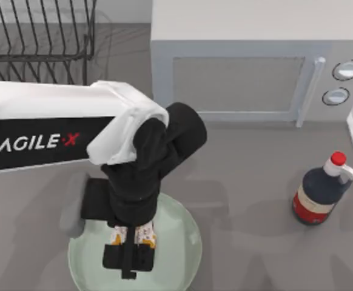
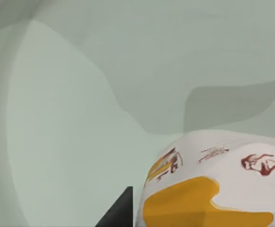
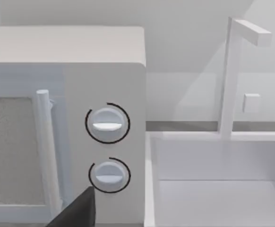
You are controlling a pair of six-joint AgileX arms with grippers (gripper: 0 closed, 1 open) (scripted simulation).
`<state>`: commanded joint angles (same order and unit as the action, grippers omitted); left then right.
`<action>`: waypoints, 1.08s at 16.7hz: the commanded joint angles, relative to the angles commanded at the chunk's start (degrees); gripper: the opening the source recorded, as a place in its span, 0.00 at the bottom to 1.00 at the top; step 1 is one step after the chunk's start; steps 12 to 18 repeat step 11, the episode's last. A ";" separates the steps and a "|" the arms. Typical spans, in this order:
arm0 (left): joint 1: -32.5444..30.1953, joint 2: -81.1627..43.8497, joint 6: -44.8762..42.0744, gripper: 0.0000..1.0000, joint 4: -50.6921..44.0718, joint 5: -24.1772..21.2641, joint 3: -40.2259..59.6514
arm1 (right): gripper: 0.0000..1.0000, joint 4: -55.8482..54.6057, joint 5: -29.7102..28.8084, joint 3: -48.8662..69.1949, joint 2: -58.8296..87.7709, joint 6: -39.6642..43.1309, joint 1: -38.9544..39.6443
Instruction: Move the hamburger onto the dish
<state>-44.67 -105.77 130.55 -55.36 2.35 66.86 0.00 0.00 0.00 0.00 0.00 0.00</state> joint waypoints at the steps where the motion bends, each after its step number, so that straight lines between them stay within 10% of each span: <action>1: 0.00 0.00 0.00 0.68 0.00 0.00 0.00 | 1.00 0.00 0.00 0.00 0.00 0.00 0.00; 6: 0.00 0.00 0.00 1.00 0.00 0.00 0.00 | 1.00 0.00 0.00 0.00 0.00 0.00 0.00; 18: 0.00 0.00 0.00 1.00 0.00 0.00 0.00 | 1.00 0.00 0.00 0.00 0.00 0.00 0.00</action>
